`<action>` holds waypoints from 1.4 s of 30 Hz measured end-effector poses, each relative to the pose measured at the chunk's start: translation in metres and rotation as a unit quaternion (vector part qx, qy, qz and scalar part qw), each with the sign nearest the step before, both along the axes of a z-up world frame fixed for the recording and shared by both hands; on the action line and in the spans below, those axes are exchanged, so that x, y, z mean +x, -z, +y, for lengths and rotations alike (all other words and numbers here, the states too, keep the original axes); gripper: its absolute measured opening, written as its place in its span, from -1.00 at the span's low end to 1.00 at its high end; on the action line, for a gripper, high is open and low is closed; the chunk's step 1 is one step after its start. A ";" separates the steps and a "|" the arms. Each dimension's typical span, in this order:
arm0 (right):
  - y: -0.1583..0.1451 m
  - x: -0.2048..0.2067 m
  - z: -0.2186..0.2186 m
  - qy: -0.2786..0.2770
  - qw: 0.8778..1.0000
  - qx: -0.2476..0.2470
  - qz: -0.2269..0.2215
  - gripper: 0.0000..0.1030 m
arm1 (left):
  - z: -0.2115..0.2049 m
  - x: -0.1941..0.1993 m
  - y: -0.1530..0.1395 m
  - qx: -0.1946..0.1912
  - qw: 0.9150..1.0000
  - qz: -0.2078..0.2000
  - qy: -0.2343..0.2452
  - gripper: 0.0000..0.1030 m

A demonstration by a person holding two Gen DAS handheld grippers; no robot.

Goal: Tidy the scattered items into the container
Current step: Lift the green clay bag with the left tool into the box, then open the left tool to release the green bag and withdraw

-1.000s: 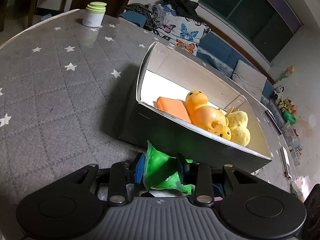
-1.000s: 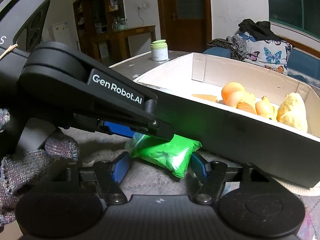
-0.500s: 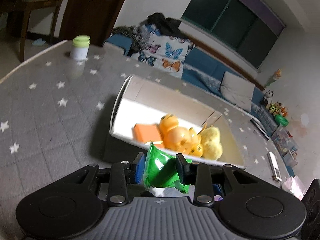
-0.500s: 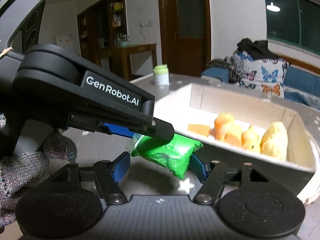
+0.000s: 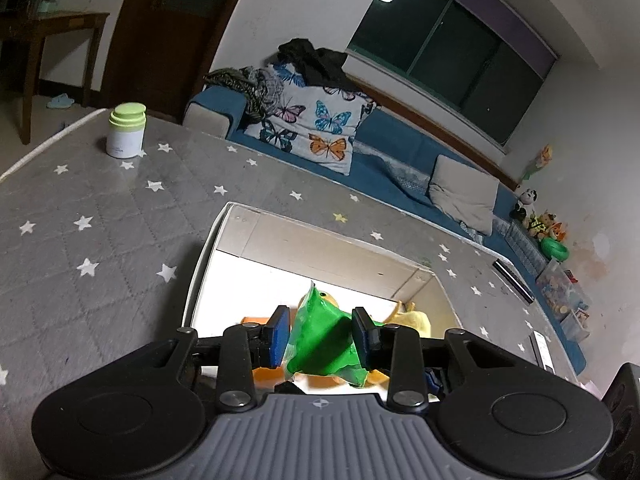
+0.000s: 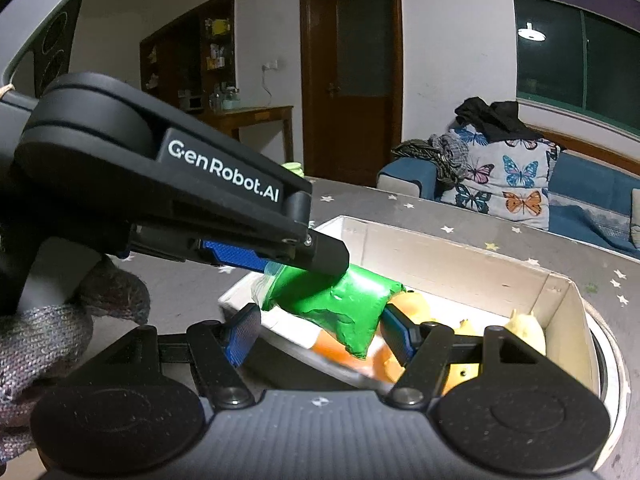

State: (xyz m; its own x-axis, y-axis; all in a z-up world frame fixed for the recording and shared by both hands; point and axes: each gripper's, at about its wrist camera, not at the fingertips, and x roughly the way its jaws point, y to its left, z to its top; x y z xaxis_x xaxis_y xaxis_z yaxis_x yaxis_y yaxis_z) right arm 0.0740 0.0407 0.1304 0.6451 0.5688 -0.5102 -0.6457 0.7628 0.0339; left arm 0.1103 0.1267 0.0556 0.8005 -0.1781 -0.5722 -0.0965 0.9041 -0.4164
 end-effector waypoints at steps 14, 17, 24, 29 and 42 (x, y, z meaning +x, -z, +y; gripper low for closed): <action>0.022 0.030 0.011 0.006 0.999 -0.009 0.032 0.31 | 0.013 0.026 0.028 -0.009 0.999 0.039 -0.005 -0.30; 0.022 0.028 0.009 0.007 0.999 -0.007 0.033 0.31 | 0.014 0.024 0.029 -0.007 0.999 0.038 -0.008 -0.30; 0.020 0.023 0.000 0.012 1.000 -0.004 0.027 0.32 | 0.008 0.014 0.022 0.010 1.000 0.028 -0.005 -0.30; 0.015 0.018 -0.010 0.015 1.000 0.005 0.024 0.41 | -0.001 0.001 0.015 0.033 0.999 0.007 0.000 -0.30; 0.007 -0.011 -0.039 0.031 0.999 0.019 0.011 0.77 | -0.023 -0.040 0.008 0.084 0.996 -0.012 -0.005 -0.27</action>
State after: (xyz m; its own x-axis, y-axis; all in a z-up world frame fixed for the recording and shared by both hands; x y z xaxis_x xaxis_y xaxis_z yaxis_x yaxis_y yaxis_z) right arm 0.0628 0.0020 0.1233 0.6683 0.5482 -0.5029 -0.5966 0.7987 0.0780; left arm 0.0700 0.1035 0.0480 0.8161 -0.0734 -0.5733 -0.0980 0.9600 -0.2624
